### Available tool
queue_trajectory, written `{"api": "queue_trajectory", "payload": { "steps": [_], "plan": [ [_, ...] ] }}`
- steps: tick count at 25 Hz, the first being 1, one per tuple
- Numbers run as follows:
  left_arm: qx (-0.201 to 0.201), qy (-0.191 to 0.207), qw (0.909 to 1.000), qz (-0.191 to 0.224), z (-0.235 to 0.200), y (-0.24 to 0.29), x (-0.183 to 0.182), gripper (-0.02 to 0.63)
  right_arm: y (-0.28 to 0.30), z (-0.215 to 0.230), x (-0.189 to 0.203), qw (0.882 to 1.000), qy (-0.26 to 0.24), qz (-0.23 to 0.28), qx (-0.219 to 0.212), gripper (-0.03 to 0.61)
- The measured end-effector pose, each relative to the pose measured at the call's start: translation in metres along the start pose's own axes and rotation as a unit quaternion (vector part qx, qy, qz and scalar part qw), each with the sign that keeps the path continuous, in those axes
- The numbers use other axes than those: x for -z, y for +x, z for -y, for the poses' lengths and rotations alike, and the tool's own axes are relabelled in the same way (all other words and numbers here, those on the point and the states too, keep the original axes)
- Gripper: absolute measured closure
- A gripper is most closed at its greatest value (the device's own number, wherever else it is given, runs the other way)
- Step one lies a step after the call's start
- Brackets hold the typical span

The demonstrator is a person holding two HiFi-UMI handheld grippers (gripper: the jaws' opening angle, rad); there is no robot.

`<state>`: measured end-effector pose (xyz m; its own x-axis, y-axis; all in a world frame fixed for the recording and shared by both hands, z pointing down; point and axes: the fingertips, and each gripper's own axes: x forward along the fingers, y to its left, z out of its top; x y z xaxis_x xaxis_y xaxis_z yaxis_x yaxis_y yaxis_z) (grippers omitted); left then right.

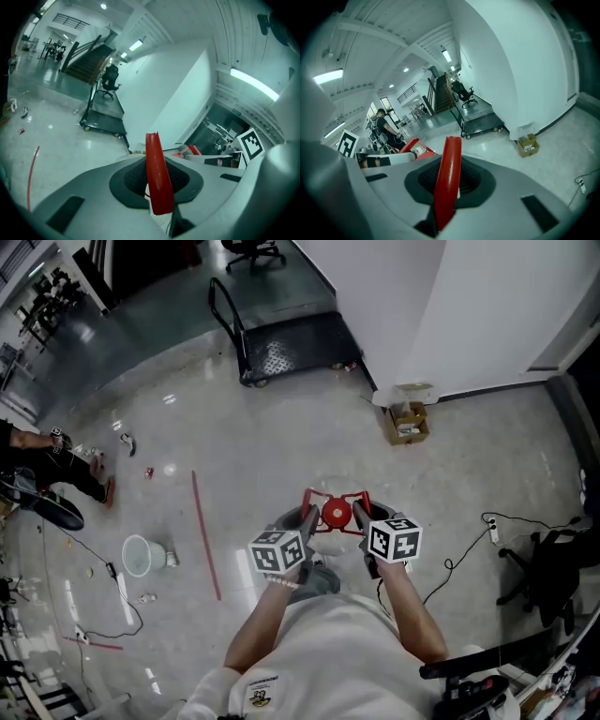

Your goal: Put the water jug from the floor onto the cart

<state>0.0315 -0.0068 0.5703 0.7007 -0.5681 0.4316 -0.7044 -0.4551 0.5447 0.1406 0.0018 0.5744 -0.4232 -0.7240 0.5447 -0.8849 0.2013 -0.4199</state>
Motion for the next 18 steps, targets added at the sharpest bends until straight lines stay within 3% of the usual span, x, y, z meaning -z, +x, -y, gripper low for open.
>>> {"api": "queue_trajectory", "payload": {
  "steps": [10,18],
  "plan": [
    [0.002,0.001,0.9999,0.016,-0.066,0.07,-0.11,0.552,0.104,0.017,-0.106,1.0,-0.011,0.014,0.0,0.532],
    [-0.014,-0.015,0.9996,0.018,-0.111,0.136,-0.165,0.552,0.18,0.048,-0.164,1.0,-0.018,0.001,-0.013,0.532]
  ]
}}
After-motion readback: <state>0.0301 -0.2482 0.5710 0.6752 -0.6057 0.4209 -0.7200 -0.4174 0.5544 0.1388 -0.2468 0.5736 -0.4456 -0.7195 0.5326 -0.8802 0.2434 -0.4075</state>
